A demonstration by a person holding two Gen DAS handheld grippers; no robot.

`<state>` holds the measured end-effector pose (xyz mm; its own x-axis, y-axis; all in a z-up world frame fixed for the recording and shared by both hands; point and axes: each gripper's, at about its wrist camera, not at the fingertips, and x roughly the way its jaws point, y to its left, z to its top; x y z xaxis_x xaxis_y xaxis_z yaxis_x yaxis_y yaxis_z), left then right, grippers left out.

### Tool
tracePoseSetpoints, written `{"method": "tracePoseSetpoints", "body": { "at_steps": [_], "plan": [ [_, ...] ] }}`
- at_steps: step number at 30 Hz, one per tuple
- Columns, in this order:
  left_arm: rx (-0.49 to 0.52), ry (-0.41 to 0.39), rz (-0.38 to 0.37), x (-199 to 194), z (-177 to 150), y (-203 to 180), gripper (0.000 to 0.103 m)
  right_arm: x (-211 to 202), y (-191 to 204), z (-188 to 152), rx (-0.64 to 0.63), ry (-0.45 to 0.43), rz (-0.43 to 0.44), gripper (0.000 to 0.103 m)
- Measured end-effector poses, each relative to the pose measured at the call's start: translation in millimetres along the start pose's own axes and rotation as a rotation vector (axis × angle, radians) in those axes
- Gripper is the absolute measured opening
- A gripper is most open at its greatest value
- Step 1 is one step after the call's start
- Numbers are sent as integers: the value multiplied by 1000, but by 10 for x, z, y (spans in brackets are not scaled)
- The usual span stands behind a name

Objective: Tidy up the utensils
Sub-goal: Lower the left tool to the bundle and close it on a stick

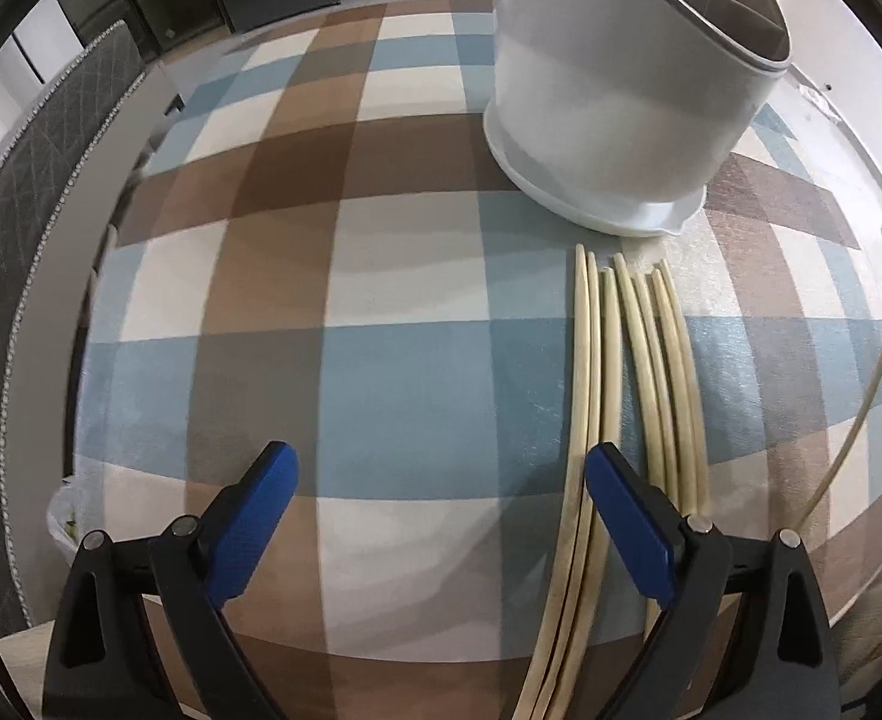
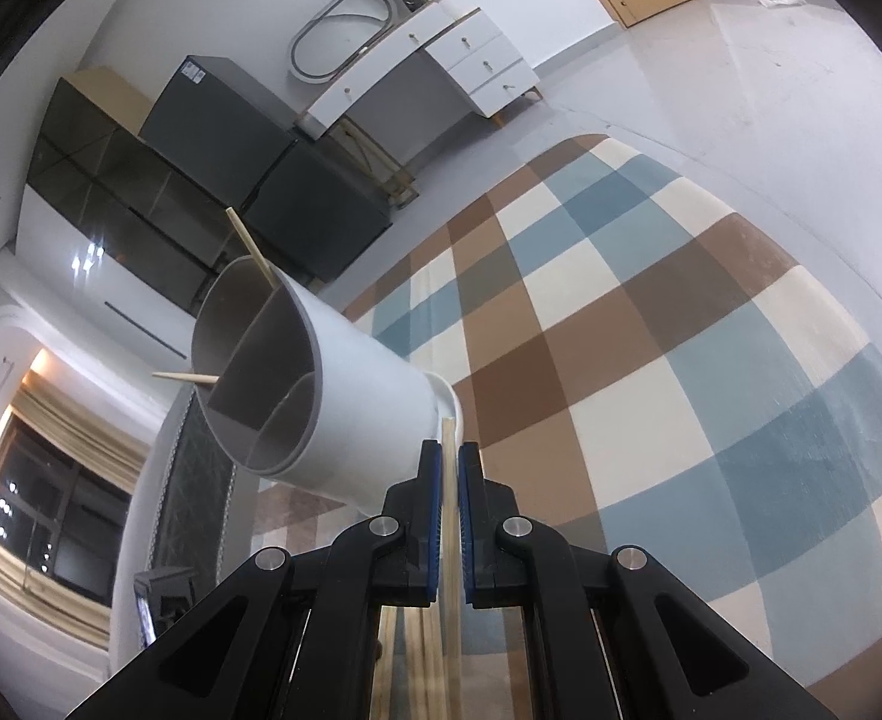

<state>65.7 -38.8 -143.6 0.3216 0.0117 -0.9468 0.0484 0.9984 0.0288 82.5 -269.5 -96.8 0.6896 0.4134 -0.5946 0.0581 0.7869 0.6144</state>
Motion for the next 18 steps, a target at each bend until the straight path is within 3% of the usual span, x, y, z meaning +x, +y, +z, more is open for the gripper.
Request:
{"method": "tracePoseSetpoints", "body": {
  "at_steps": [6, 18],
  "plan": [
    [-34, 24, -21, 27, 15, 63, 94, -8, 5, 6, -1, -4, -1, 5],
    [1, -4, -7, 86, 215, -2, 93, -3, 7, 10, -1, -2, -8, 5]
  ]
}}
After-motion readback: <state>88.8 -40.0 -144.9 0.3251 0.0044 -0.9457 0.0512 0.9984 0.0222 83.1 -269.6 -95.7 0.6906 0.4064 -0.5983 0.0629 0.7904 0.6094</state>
